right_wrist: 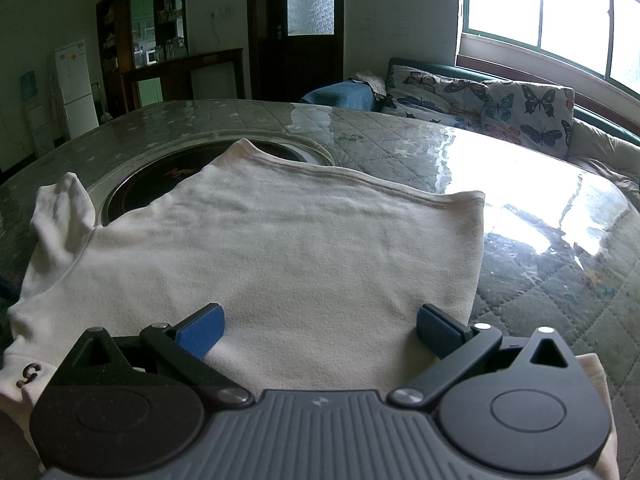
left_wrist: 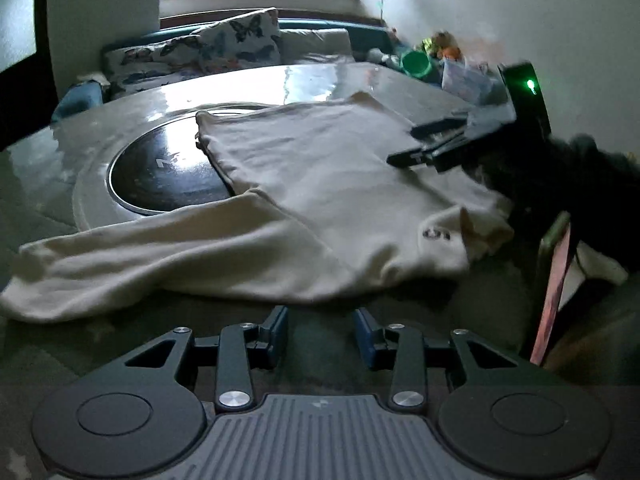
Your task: Fold clothes
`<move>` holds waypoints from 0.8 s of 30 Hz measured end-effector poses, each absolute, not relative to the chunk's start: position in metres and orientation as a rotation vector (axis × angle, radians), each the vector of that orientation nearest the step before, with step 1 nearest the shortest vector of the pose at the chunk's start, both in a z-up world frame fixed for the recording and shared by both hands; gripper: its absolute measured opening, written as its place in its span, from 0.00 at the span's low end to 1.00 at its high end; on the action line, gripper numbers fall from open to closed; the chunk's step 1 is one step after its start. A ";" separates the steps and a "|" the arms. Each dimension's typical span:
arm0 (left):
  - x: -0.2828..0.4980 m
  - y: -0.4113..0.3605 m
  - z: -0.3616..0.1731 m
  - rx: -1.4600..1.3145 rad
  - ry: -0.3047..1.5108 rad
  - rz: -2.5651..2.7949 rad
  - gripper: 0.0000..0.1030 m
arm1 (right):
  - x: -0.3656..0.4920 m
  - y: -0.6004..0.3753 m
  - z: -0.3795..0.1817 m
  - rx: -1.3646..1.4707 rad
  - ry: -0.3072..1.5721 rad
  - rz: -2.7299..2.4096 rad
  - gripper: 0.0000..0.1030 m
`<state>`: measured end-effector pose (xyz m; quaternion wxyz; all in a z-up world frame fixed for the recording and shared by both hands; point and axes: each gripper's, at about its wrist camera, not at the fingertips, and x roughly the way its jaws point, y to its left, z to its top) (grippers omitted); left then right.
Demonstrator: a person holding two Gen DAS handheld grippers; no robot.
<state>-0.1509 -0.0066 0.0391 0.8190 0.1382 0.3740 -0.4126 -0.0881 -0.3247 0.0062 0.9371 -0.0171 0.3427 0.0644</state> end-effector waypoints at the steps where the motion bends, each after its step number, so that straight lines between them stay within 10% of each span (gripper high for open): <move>1: -0.150 -0.004 0.042 0.290 0.781 -0.874 0.39 | -0.088 -0.325 0.006 -0.035 0.700 0.132 1.00; 24: -0.107 0.029 0.048 0.256 0.758 -0.588 0.38 | -0.089 -0.325 0.007 -0.035 0.700 0.131 1.00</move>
